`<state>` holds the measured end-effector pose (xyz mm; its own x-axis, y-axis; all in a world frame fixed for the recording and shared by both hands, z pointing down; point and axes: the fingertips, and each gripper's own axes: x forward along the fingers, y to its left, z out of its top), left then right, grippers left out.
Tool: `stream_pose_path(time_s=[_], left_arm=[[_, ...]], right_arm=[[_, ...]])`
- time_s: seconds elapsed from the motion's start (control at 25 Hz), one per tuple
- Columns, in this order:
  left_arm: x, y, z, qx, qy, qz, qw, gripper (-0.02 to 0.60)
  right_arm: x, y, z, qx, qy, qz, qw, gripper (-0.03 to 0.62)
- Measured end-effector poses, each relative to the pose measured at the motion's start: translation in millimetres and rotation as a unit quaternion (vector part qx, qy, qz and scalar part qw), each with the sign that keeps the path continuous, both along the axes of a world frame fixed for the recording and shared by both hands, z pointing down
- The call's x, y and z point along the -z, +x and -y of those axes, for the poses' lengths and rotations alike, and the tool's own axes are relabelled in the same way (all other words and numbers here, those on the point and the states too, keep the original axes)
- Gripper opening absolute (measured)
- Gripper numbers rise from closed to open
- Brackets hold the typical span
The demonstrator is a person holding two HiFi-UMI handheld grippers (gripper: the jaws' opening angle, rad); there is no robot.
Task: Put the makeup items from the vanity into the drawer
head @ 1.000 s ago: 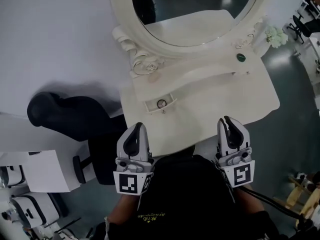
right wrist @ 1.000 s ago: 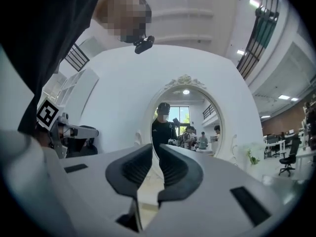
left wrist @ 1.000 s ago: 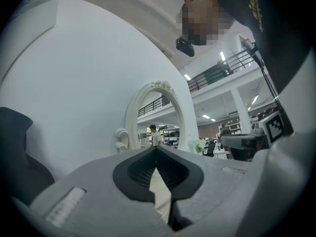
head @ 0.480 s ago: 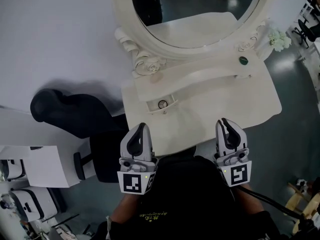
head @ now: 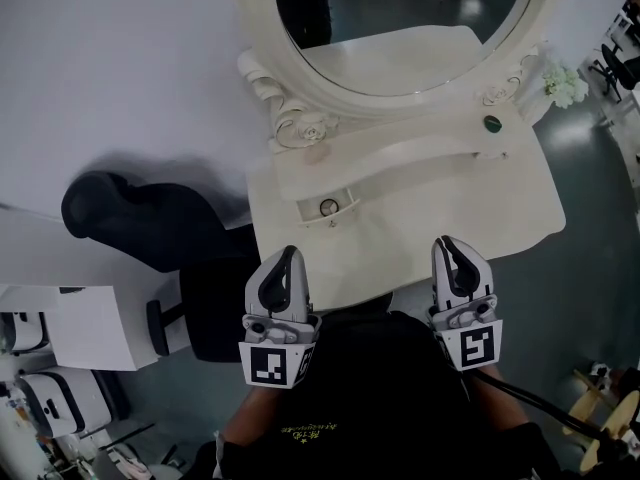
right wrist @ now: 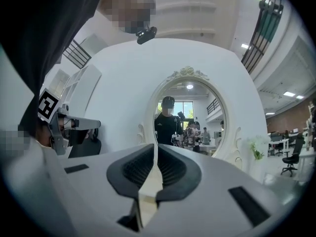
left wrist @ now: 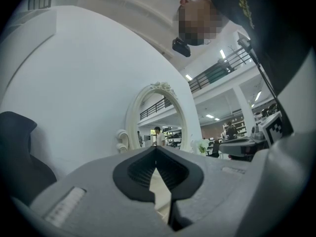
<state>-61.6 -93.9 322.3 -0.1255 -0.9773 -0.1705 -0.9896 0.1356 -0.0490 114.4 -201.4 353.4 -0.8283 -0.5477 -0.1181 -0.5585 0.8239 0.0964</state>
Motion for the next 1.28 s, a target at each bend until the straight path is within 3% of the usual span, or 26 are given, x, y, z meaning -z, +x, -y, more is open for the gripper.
stream_pose_path(time_s=[0.72,1.28], left_arm=[[-5,-37,-1,0.021,-0.002,0.011,0.9997,0.021],[-9,-35,0,0.008,-0.003,0.003,1.0,0.021]], right_arm=[[-3,-6,15,-0.031,-0.004,-0.005,1.0,0.011],[-11,-16,11,-0.036,-0.012,-0.032,0.999,0.002]])
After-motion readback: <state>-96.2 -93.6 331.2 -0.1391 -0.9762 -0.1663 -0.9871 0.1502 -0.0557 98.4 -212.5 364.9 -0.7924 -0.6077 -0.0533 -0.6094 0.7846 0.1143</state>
